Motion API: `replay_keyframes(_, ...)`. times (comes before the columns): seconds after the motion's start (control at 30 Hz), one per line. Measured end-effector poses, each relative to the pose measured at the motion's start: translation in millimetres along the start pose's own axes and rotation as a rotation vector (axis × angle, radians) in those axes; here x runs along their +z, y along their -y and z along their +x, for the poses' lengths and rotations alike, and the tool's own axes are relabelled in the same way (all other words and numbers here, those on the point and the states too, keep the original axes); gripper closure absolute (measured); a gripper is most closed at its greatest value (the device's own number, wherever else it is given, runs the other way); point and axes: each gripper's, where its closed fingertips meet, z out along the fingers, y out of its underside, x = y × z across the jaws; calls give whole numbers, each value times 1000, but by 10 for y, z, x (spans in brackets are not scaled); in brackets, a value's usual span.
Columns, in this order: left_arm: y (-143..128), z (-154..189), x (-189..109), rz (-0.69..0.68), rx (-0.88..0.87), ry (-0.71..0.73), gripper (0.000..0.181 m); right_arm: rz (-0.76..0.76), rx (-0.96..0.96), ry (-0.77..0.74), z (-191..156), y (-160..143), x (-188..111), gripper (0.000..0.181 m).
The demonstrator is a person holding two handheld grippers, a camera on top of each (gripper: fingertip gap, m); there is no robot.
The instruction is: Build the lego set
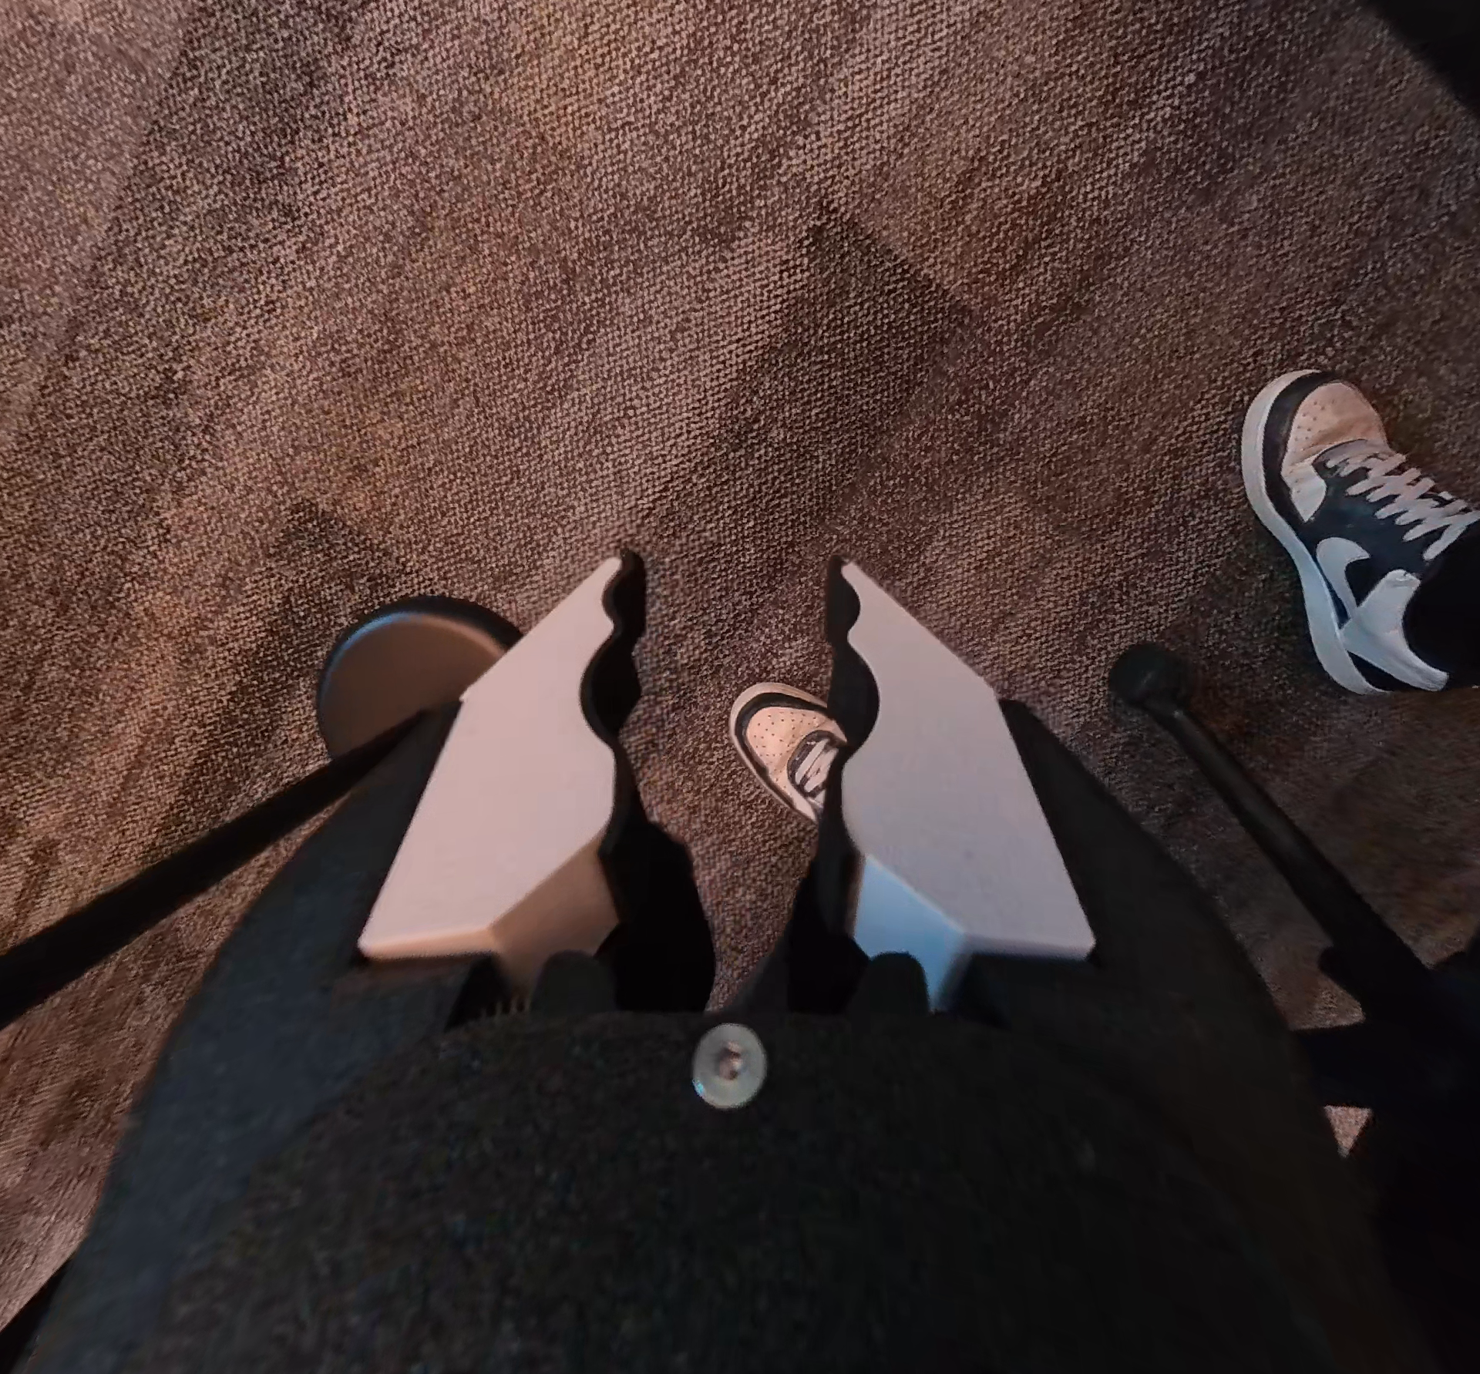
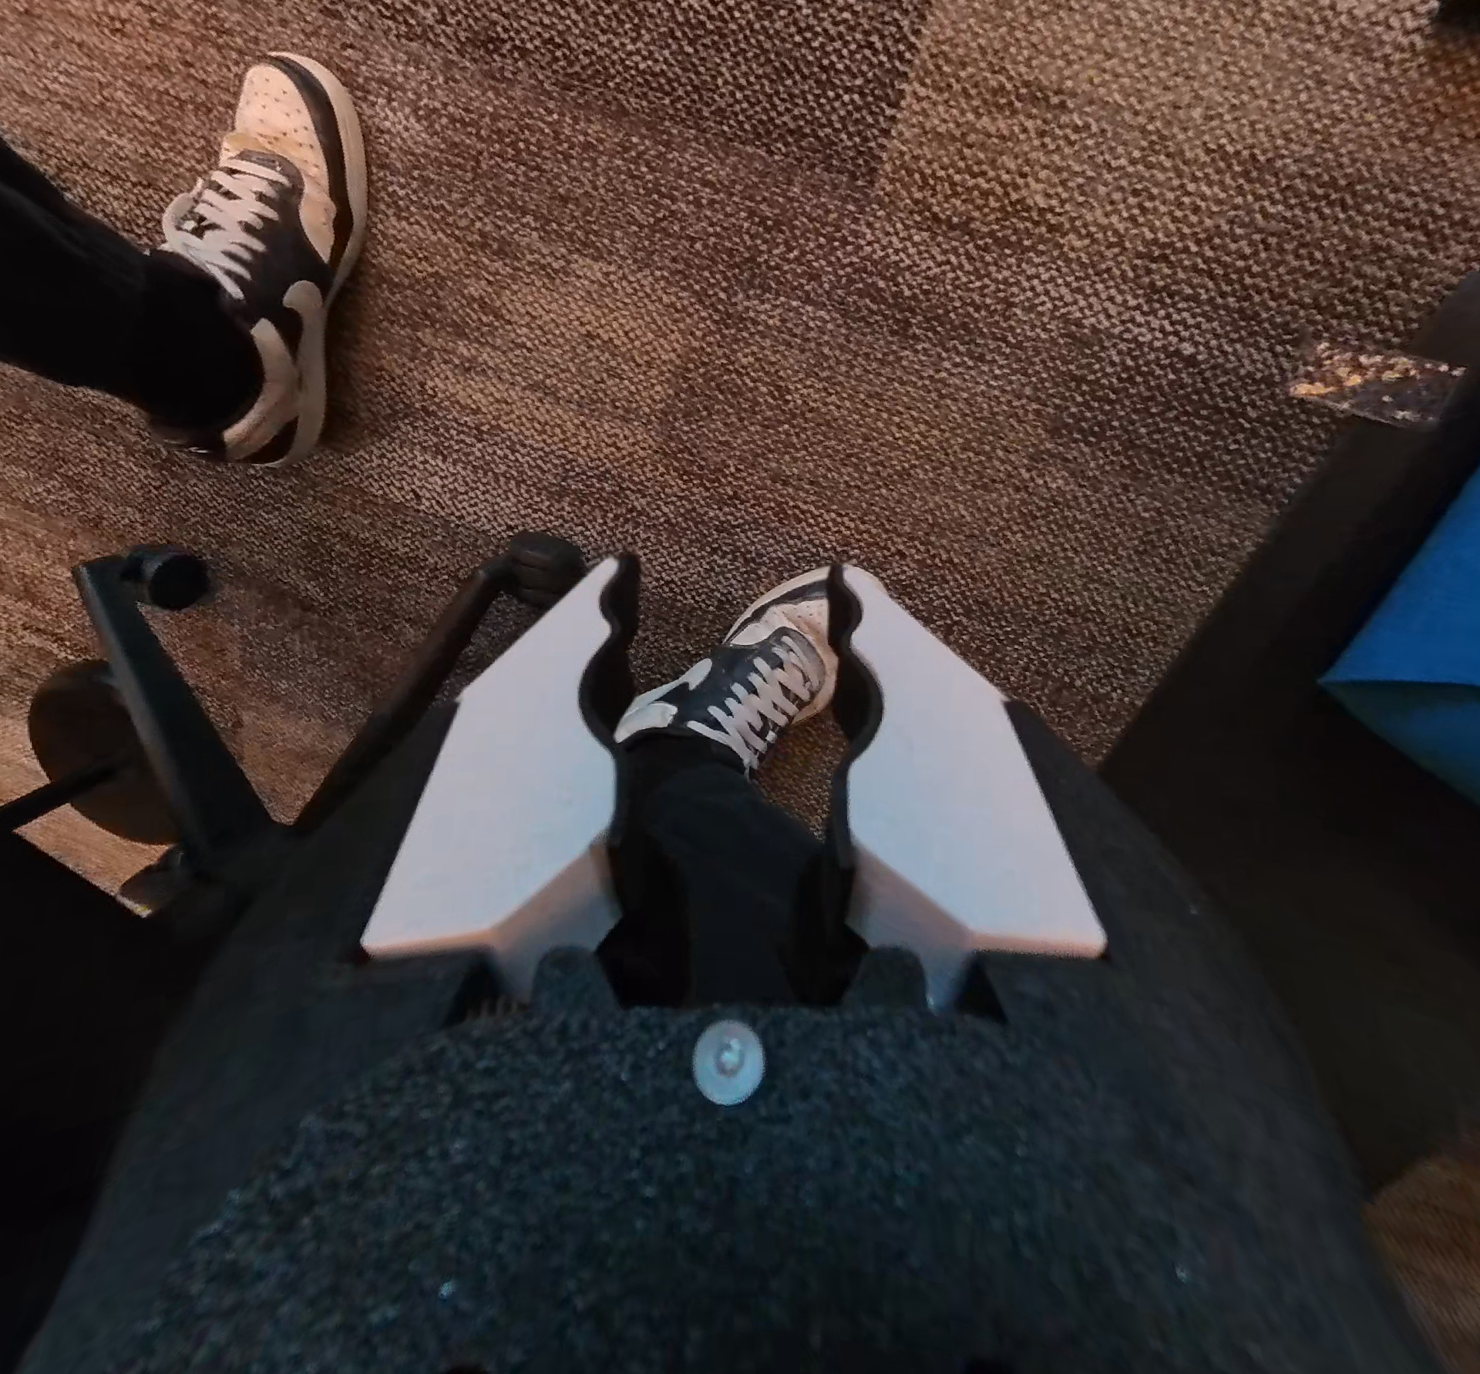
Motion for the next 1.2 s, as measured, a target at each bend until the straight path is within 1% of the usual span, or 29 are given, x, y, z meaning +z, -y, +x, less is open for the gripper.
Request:
replay_keyframes(0.13, -45, -93, 8, -25, -14, 0, 138, -3, 10, -6, 71, 65, 14, 135)
replay_keyframes(0.33, -152, -229, -105, -17, -59, 30, 138, -6, -35, 10, -28, 177, 64, 135)
replay_keyframes(0.43, -210, -253, -149, -9, -67, 35, 138, -23, -47, 3, -58, 156, 101, 135)
replay_keyframes(0.6, -450, -385, -184, -45, -46, 85, 140, -46, -42, 5, -79, 99, 162, 136)
replay_keyframes(0.73, -773, -610, -208, -110, -86, 130, 139, -68, -39, 9, -78, 108, 214, 136)
replay_keyframes(0.83, -955, -749, -235, -139, -137, 146, 139, -72, -47, 25, -132, 168, 253, 136)
replay_keyframes(0.97, -1140, -858, -227, -186, -124, 172, 140, -82, -75, 44, -225, 270, 322, 136)
replay_keyframes(1.07, -1184, -887, -228, -189, -134, 175, 140, -91, -99, 46, -284, 328, 352, 136)
replay_keyframes(1.2, -1135, -902, -296, -152, -126, 178, 141, -94, -147, 27, -334, 422, 318, 136)
